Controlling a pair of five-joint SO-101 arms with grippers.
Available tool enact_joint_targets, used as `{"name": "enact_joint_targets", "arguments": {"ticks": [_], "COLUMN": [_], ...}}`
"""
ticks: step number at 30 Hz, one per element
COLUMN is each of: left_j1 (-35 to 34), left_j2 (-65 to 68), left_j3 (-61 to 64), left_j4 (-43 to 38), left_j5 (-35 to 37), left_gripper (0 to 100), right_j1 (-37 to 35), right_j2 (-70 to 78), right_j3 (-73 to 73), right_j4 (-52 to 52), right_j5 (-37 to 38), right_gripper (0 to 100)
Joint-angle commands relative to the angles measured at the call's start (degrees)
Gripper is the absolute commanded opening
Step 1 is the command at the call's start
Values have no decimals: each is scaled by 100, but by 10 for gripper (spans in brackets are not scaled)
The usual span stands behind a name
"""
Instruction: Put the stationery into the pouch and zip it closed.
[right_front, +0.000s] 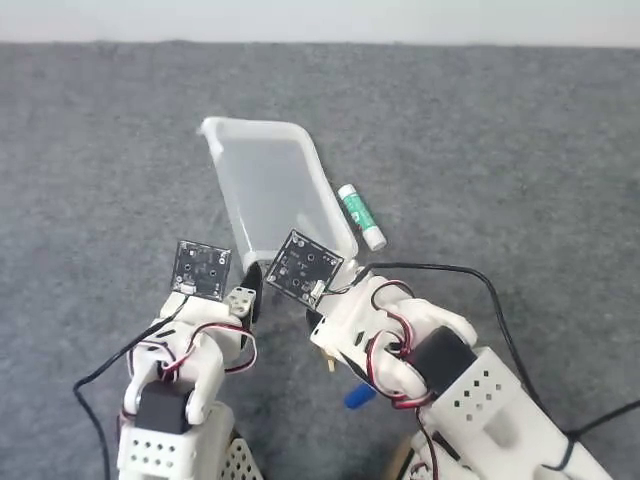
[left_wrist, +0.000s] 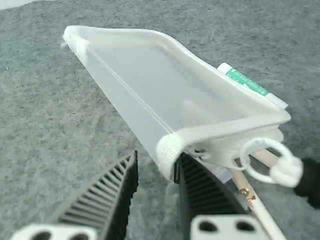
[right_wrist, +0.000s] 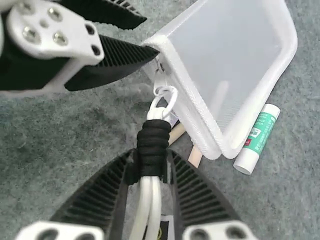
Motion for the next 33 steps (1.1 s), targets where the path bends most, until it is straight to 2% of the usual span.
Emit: {"name": "enact_joint_targets", "arguments": {"ticks": [1,7,10,19,33], "left_j1": [-18,-62,-79,-1011,-1240], "left_j2": [-35,-35,-35,-35,-35], "left_j3": [-119,-259,-268,-541,-646], "left_j4": [-211,-185,-185,-202,-202], "left_j5": [-70,-264,-308,9,18], "left_gripper": [103,9,11,11,11], "right_j1": [-13,180,470,910,1754], "right_j2": [-92,-92,-92,-92,-92], "right_j3": [-132,-97,-97,-141,-352], "right_j4": [31,40,13,-13,-13], "right_j5": [18,70,70,70,26], "right_gripper": [6,6,6,6,6]}}
